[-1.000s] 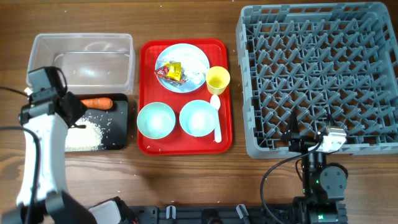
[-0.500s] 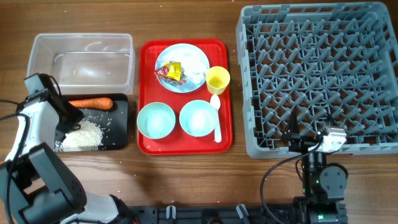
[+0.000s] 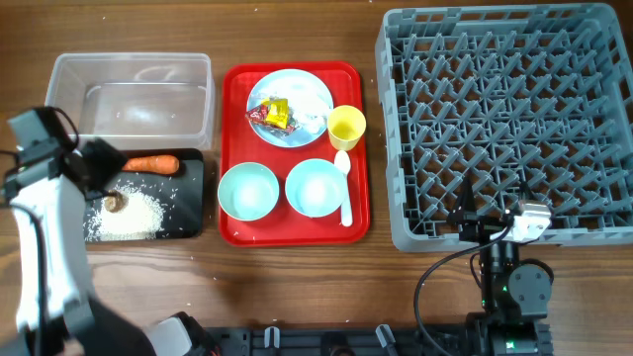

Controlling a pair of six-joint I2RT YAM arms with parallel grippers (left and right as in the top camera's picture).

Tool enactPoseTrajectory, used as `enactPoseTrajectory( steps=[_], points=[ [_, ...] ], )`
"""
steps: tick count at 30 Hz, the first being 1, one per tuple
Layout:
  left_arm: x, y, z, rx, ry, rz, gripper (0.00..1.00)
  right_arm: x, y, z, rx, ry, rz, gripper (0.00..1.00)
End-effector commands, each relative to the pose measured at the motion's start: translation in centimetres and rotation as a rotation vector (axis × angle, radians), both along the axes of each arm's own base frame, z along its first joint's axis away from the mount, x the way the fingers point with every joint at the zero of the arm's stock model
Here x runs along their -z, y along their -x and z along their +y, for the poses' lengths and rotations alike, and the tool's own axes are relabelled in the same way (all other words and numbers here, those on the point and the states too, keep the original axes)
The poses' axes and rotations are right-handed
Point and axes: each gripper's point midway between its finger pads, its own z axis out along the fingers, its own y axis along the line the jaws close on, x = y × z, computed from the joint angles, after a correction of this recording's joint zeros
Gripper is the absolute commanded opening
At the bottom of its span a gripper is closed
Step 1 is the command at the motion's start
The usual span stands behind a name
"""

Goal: Sort waste into correct bins and load items into the dishwasher rack
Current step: 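Move the left gripper to the blue plate of wrappers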

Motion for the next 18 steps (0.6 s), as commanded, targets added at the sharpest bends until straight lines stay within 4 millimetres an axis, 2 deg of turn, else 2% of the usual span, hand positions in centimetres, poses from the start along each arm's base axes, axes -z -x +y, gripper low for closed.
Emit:
enactPoseTrajectory(
  steps=[1,2,3,5,7,8,13,18],
  points=[
    [-9.0,-2.5,-4.0,0.140,0.022,-0.290,0.99,0.0,0.0,-0.3,0.014,-0.007,-0.003,1.00],
    [-10.5,-2.7,-4.8,0.166,0.002,-0.333,1.00,0.0,0.0,-0.3,0.014,-0.007,-0.003,1.00],
    [-12.9,-3.3,-6.6,0.226,-0.031,-0.414,1.00,0.0,0.0,-0.3,0.014,-0.007,-0.003,1.00],
    [-14.3,-3.8,-8.6,0.288,-0.043,-0.464,1.00,0.0,0.0,-0.3,0.014,-0.007,-0.003,1.00],
    [-14.9,-4.4,-11.4,0.369,-0.032,-0.489,1.00,0.0,0.0,-0.3,0.014,-0.008,-0.003,1.00],
    [-14.7,-4.8,-13.6,0.431,-0.016,-0.488,1.00,0.0,0.0,-0.3,0.014,-0.007,-0.003,1.00],
    [-12.1,-6.1,-20.0,0.600,0.024,-0.420,1.00,0.0,0.0,-0.3,0.014,-0.007,-0.003,1.00],
    [-7.5,-7.7,-25.6,0.720,-0.024,-0.311,1.00,0.0,0.0,-0.3,0.014,-0.007,-0.003,1.00]
  ],
)
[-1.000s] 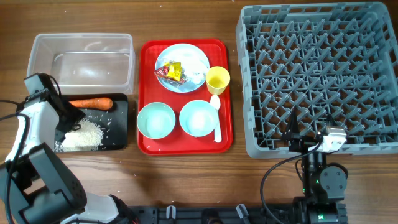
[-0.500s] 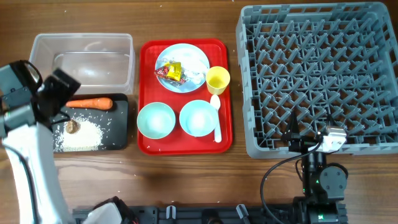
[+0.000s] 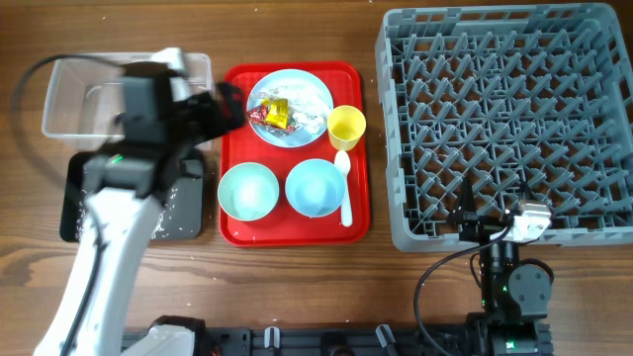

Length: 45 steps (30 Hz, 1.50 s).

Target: Sort waste into correct bins and load items into the dishwasher rack

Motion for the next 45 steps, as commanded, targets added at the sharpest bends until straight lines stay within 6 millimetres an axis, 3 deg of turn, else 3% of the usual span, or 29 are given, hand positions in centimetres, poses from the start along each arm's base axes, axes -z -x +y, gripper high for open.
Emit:
enactPoseTrajectory(
  steps=[1,8,15,19,27,31,37,45],
  points=[
    [3.8,-1.3,-3.3,0.038,-0.114,0.055,1.00,0.0,0.0,-0.3,0.014,-0.007,-0.003,1.00],
    [9.6,-3.2,-7.0,0.088,-0.211,0.113,1.00,0.0,0.0,-0.3,0.014,-0.007,-0.003,1.00],
    [13.3,-4.3,-7.8,0.101,-0.215,0.157,1.00,0.0,0.0,-0.3,0.014,-0.007,-0.003,1.00],
    [13.6,-4.3,-7.7,0.096,-0.213,0.166,0.99,0.0,0.0,-0.3,0.014,-0.007,-0.003,1.00],
    [15.0,-4.3,-7.6,-0.073,-0.096,0.234,0.73,0.0,0.0,-0.3,0.014,-0.008,-0.003,1.00],
    [16.3,-5.1,-7.6,-0.087,-0.096,0.232,0.77,0.0,0.0,-0.3,0.014,-0.007,-0.003,0.99],
    [15.0,-7.2,-8.5,0.049,-0.172,0.099,0.82,0.0,0.0,-0.3,0.014,-0.007,-0.003,1.00],
    [14.7,-7.5,-8.4,0.078,-0.214,0.071,0.82,0.0,0.0,-0.3,0.014,-0.007,-0.003,1.00]
  ],
)
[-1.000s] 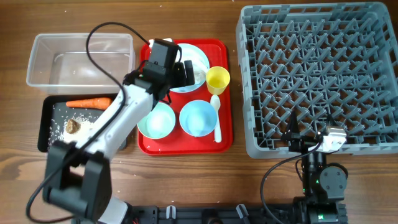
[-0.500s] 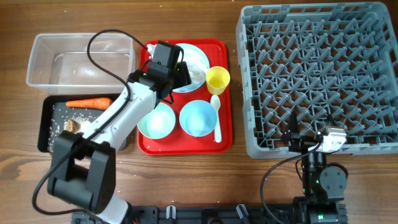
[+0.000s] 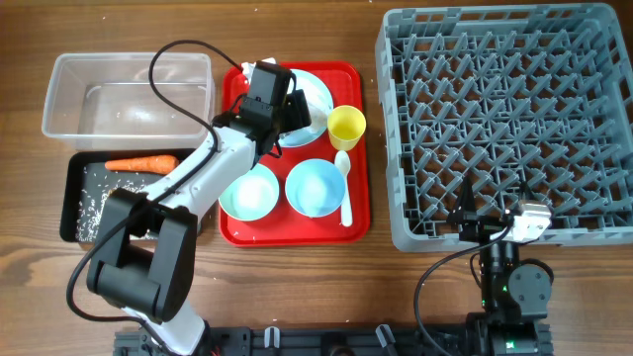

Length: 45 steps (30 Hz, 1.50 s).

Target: Sort waste into correct bins and load items into the dishwasher rack

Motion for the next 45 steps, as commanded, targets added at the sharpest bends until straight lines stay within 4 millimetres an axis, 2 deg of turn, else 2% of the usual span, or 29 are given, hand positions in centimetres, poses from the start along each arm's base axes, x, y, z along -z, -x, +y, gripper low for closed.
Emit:
enactPoseTrajectory(
  steps=[1,6,14,19,30,36,45],
  points=[
    [-0.3,-0.4,0.5,0.041,-0.065,-0.028,0.82,0.0,0.0,-0.3,0.014,-0.007,-0.003,1.00],
    [0.3,-0.3,0.5,0.053,-0.079,-0.016,0.80,0.0,0.0,-0.3,0.014,-0.007,-0.003,1.00],
    [3.3,0.2,0.7,0.058,-0.107,0.054,0.79,0.0,0.0,-0.3,0.014,-0.007,-0.003,1.00],
    [4.3,0.2,0.7,0.059,-0.114,0.069,0.80,0.0,0.0,-0.3,0.014,-0.007,-0.003,1.00],
    [4.9,0.3,0.8,0.080,-0.134,0.077,0.78,0.0,0.0,-0.3,0.014,-0.007,-0.003,1.00],
    [4.7,-0.2,2.2,0.029,-0.199,0.056,0.80,0.0,0.0,-0.3,0.014,-0.007,-0.003,1.00],
    [4.7,-0.1,2.2,0.028,-0.201,0.059,0.80,0.0,0.0,-0.3,0.014,-0.007,-0.003,1.00]
  ],
)
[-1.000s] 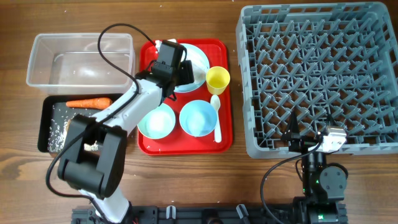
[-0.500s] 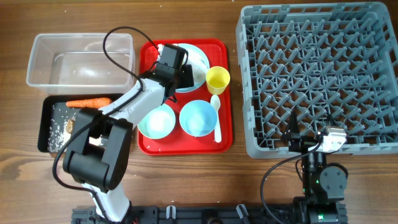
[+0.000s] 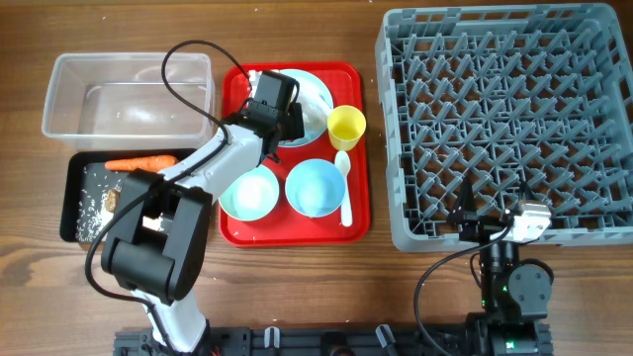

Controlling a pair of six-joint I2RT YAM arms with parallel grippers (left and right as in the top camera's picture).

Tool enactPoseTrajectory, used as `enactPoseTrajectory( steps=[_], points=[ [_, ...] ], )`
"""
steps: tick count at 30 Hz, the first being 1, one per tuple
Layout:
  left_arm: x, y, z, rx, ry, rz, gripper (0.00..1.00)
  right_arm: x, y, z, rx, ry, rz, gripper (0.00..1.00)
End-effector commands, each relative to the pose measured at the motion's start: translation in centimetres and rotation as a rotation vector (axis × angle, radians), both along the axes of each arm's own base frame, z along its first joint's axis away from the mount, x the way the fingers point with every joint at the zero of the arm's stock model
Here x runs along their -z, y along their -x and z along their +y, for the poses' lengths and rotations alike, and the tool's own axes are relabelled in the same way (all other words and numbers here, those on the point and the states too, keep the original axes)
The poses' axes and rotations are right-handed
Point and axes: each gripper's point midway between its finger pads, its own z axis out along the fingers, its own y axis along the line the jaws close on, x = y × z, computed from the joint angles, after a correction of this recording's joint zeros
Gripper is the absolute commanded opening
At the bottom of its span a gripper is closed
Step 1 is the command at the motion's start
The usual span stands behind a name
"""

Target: Sort waste into correct bins and load items into the dishwasher rack

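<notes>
My left gripper [image 3: 281,117] is low over the white plate [image 3: 315,99] at the back of the red tray [image 3: 233,229]. The wrist hides its fingers and whatever lies under them, so no wrapper shows on the plate. A yellow cup [image 3: 346,127], two light-blue bowls [image 3: 247,192] [image 3: 315,187] and a white spoon [image 3: 344,193] sit on the tray. The grey dishwasher rack [image 3: 504,119] fills the right side. My right gripper [image 3: 463,206] rests at the rack's near edge, its fingers together in one thin point.
A clear plastic bin [image 3: 129,94] stands at the back left. In front of it a black tray [image 3: 71,203] holds a carrot [image 3: 138,163], scattered rice and a small brown piece [image 3: 111,198]. The left arm's cable loops above the bin.
My left gripper has shifted a little toward the near side of the plate and still covers the spot where the wrapper lay. The arm's elbow has moved slightly right. The right arm has not moved.
My left arm was first at the far left beside the black tray, with a yellow and red wrapper in plain sight on the plate. Then it was over the bins, near the red tray. Later its gripper covered the wrapper on the plate, where it remains now.
</notes>
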Motion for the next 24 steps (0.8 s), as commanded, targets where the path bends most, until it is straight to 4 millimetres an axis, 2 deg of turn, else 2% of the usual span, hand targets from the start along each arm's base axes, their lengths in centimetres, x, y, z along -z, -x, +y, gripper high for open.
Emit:
enactPoseTrajectory(
  steps=[1,14,24],
  points=[
    [0.5,-0.3,0.4,-0.006,-0.027,-0.002,0.80,0.0,0.0,-0.3,0.014,-0.008,-0.003,1.00],
    [0.5,-0.3,0.1,0.003,-0.007,0.002,0.76,0.0,0.0,-0.3,0.014,-0.008,-0.003,1.00],
    [2.7,0.5,0.3,0.005,-0.031,0.060,0.73,0.0,0.0,-0.3,0.014,-0.008,-0.003,0.99]
  ],
)
